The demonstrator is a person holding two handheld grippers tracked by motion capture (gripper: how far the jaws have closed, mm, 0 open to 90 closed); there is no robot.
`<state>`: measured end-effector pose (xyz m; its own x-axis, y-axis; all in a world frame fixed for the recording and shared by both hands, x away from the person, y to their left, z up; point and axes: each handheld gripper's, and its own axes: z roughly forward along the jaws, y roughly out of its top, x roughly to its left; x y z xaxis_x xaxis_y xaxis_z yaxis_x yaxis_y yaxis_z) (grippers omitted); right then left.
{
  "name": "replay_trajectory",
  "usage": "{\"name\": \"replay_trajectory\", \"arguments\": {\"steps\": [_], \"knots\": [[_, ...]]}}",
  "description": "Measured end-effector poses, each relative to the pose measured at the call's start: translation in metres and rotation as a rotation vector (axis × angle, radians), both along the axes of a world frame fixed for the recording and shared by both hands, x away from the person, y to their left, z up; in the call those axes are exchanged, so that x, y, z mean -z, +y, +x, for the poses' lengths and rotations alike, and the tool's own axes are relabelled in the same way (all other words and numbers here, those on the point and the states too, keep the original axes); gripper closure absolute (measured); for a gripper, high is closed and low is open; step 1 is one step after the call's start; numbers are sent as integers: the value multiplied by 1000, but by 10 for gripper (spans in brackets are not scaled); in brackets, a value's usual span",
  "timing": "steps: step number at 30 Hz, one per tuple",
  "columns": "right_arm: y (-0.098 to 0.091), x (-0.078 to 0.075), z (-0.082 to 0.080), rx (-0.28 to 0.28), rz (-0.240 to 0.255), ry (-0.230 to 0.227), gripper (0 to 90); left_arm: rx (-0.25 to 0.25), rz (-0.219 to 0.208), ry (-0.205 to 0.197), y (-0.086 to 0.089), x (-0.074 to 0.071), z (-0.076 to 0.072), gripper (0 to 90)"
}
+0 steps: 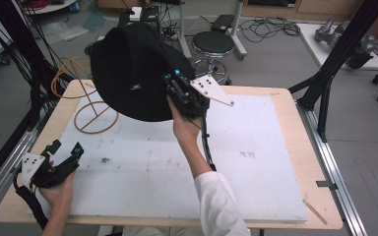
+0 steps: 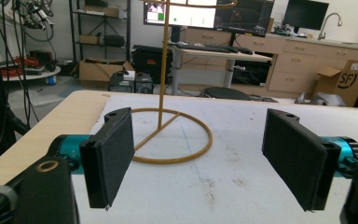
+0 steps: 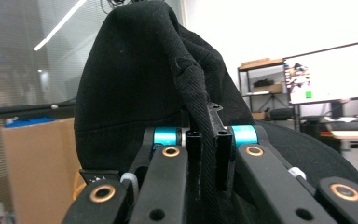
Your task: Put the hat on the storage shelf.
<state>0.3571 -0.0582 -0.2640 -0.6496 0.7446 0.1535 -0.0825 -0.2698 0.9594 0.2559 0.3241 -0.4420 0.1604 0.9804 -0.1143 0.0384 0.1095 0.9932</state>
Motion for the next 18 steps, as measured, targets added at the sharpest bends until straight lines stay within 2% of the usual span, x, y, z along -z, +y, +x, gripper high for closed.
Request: {"name": "replay_trajectory", "arguments": {"steps": [3, 10, 18], "knots": [[15, -3, 6, -26, 11, 7, 879, 7, 4, 3, 0, 1, 0, 253], [51, -10, 19, -69, -25, 5, 880, 14, 14, 5, 0, 1, 1, 253], [96, -19, 38, -95, -23, 36, 880, 26, 26, 2, -3, 1, 1, 252]]}}
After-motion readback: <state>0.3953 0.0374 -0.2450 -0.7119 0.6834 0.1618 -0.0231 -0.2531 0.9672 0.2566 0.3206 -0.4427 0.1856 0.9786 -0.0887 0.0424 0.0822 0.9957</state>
